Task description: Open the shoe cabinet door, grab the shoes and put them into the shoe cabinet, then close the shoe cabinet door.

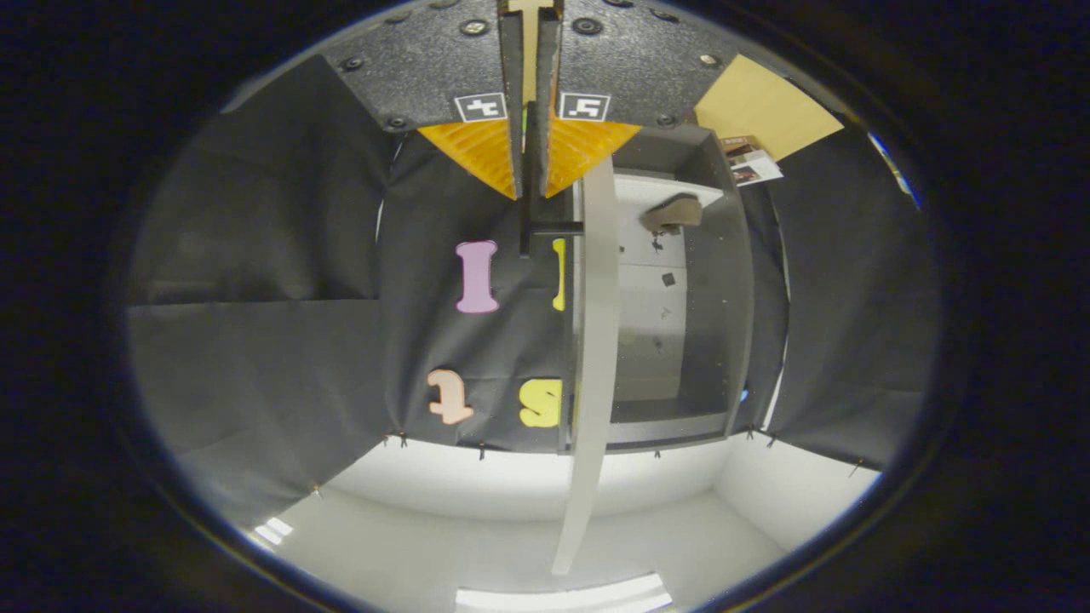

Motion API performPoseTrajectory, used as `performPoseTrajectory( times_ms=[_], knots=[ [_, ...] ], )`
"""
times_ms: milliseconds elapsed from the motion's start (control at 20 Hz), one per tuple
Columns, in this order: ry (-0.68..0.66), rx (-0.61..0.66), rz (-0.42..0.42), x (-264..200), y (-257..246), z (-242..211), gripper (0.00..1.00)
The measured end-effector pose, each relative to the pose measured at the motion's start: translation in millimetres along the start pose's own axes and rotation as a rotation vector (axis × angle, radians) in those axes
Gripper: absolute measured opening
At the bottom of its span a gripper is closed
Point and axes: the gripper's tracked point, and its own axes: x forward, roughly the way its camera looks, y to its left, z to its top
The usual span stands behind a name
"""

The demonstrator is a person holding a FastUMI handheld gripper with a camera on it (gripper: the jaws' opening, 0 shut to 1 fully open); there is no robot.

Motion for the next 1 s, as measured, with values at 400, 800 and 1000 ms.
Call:
performPoseTrajectory(
  times_ms=[400,800,1000],
  knots=[
    [-0.098,-0.034,0.053,-14,19,5,0.60],
    [-0.119,-0.015,0.043,-7,42,-13,1.00],
    [-0.066,-0.021,0.067,4,54,-41,1.00]
  ],
)
